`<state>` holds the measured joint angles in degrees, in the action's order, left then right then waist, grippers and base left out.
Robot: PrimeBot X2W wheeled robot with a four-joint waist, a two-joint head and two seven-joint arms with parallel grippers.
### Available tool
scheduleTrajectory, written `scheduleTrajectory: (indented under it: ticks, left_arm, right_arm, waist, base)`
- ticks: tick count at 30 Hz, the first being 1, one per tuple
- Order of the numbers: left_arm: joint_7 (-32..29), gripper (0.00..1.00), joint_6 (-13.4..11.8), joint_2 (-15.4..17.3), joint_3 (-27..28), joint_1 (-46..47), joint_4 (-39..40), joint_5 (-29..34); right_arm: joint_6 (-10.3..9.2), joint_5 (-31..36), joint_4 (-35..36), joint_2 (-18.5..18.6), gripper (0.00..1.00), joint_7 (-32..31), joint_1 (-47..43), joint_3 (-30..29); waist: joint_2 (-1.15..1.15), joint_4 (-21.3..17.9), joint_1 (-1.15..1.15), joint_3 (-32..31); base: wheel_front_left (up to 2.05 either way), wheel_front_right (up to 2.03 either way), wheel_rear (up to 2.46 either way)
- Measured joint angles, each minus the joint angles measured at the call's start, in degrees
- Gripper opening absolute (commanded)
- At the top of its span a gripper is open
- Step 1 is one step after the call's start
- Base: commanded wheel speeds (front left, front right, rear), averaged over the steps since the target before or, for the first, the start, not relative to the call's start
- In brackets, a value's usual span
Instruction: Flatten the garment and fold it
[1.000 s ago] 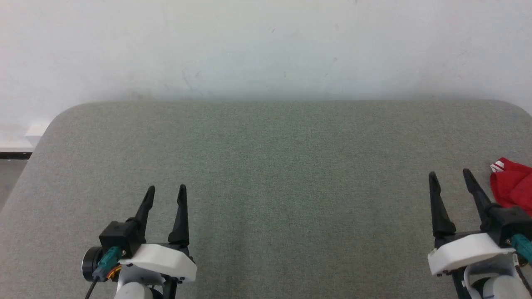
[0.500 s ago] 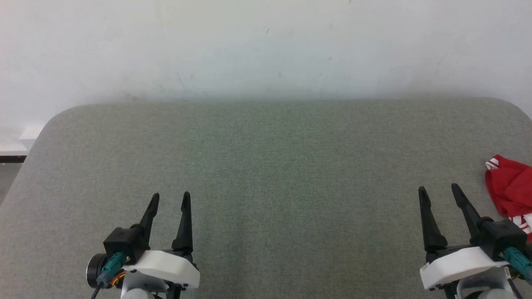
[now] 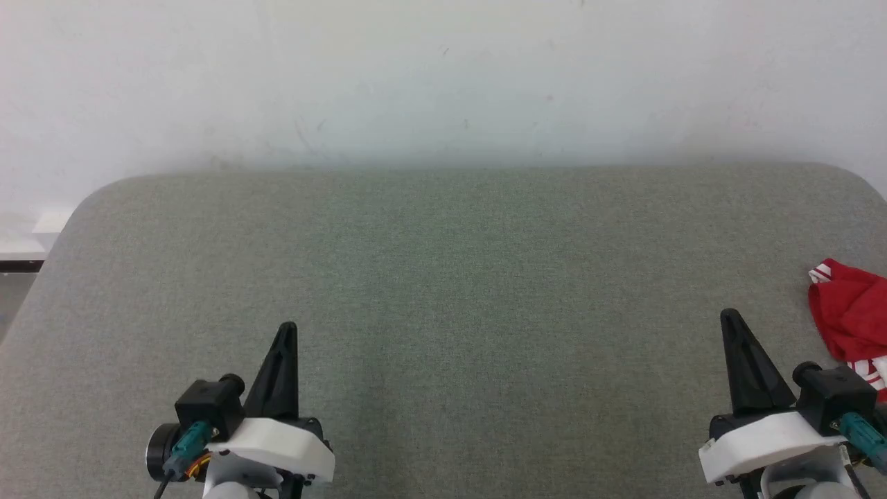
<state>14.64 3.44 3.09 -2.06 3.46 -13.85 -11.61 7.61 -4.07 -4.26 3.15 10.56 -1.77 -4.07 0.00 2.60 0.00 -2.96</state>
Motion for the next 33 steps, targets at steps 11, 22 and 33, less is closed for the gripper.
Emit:
scheduleTrajectory:
  ticks: [11, 22, 33]
  left_arm:
    - [-1.1, 0.0, 0.0, 0.0, 0.1, 0.0, 0.7, 0.5]
    - [-2.3, 0.0, -0.1, 0.0, 0.2, 0.0, 1.9, 1.5]
    - [-3.5, 0.0, -0.5, 0.0, 0.3, -0.1, 3.1, 2.2]
  right_arm:
    - [0.0, 0.1, 0.1, 0.0, 0.0, -0.6, 0.0, 0.3]
    - [0.0, 0.3, 0.3, 0.0, 0.0, -1.6, 0.0, 0.5]
    - [0.0, 0.4, 0.7, 0.0, 0.0, -2.5, 0.1, 0.8]
  waist:
    - [0.0, -0.2, 0.0, 0.2]
    - [0.0, -0.4, 0.0, 0.5]
    - [0.0, -0.7, 0.0, 0.7]
  base:
    - [0.0, 0.0, 0.0]
    - [0.0, 0.0, 0.0]
    - [0.0, 0.0, 0.0]
